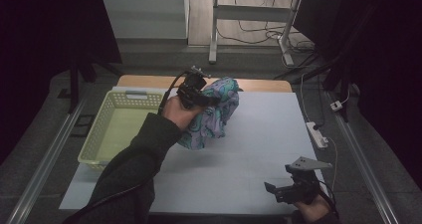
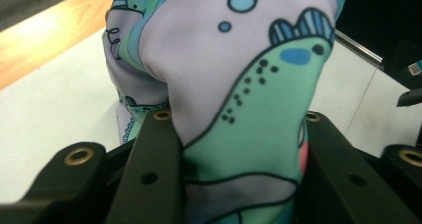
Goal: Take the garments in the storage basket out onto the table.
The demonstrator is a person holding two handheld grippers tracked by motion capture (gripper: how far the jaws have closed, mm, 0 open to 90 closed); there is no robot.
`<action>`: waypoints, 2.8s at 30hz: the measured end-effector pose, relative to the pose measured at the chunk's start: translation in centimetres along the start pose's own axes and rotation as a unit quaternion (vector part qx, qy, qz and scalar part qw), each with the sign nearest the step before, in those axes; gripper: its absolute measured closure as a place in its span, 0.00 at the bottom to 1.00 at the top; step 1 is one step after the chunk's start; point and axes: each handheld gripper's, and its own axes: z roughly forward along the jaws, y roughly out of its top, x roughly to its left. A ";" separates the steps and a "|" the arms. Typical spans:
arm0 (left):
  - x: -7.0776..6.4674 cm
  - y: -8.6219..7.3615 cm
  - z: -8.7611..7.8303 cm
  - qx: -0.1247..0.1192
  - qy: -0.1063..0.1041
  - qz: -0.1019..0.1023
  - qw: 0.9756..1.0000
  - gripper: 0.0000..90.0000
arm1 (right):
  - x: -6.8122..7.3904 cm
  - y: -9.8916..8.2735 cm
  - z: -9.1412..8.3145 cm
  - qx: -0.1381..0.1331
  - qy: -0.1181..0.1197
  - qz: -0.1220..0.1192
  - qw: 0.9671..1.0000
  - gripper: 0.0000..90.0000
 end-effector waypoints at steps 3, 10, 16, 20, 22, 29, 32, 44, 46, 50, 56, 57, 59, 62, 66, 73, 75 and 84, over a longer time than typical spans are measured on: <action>0.1 -0.4 1.0 0.005 0.001 0.000 1.000 0.77 | 0.0 0.0 0.0 0.000 0.000 0.000 1.000 0.00; 0.4 -1.5 3.0 0.017 0.015 0.011 1.000 0.77 | 0.1 0.0 0.0 -0.001 0.000 -0.002 1.000 0.00; 0.9 -2.6 4.5 0.024 0.017 0.002 1.000 0.76 | 0.1 0.0 0.0 0.000 -0.001 -0.004 1.000 0.00; 1.2 -3.2 5.3 0.028 0.019 -0.002 0.999 0.76 | 0.1 0.0 0.0 0.000 -0.001 -0.003 1.000 0.00; 1.3 -3.5 5.7 0.032 0.020 -0.003 0.999 0.76 | 0.1 0.0 0.0 0.000 -0.001 -0.006 1.000 0.00; 1.6 -4.7 7.1 0.045 0.023 -0.013 0.999 0.75 | 0.1 0.0 0.1 0.000 -0.001 -0.007 1.000 0.01; 1.7 -5.3 7.8 0.052 0.024 -0.015 0.998 0.75 | 0.1 0.0 0.1 0.000 -0.001 -0.007 1.000 0.01; 2.0 -7.4 10.2 0.070 0.034 -0.014 0.997 0.71 | 0.1 0.0 0.1 -0.001 0.000 -0.008 1.000 0.00; 2.0 -7.7 10.6 0.071 0.039 -0.012 0.997 0.69 | 0.1 0.0 0.1 -0.001 0.001 -0.008 1.000 0.00; 2.0 -8.3 11.5 0.079 0.053 -0.009 0.995 0.62 | 0.1 0.1 0.1 -0.002 0.001 -0.008 1.000 0.00; 2.1 -8.8 12.1 0.076 0.056 -0.007 0.996 0.49 | 0.1 0.1 0.1 0.001 0.002 -0.008 1.000 0.00; 2.1 -8.7 12.1 0.080 0.059 -0.004 0.995 0.45 | 0.1 0.1 0.1 0.001 0.002 -0.008 1.000 0.00; 2.0 -8.6 12.1 0.085 0.065 -0.002 0.994 0.38 | 0.1 0.1 0.1 0.001 0.001 -0.009 1.000 0.00; 2.2 -8.4 11.8 0.080 0.062 -0.006 0.995 0.29 | 0.1 0.1 0.1 0.001 0.002 -0.008 1.000 0.00; 2.1 -8.1 11.1 0.080 0.064 -0.010 0.995 0.21 | 0.1 0.1 0.1 0.001 0.002 -0.008 1.000 0.01; 1.9 -7.6 9.9 0.058 0.041 -0.012 0.997 0.12 | 0.1 0.1 0.1 0.001 0.001 -0.010 1.000 0.00; 1.9 -7.6 9.6 0.055 0.035 -0.010 0.998 0.10 | 0.1 0.1 0.1 0.001 0.000 -0.010 1.000 0.01; 1.6 -7.7 9.0 0.039 0.017 -0.005 0.999 0.01 | 0.2 0.1 0.1 0.002 0.001 -0.013 1.000 0.01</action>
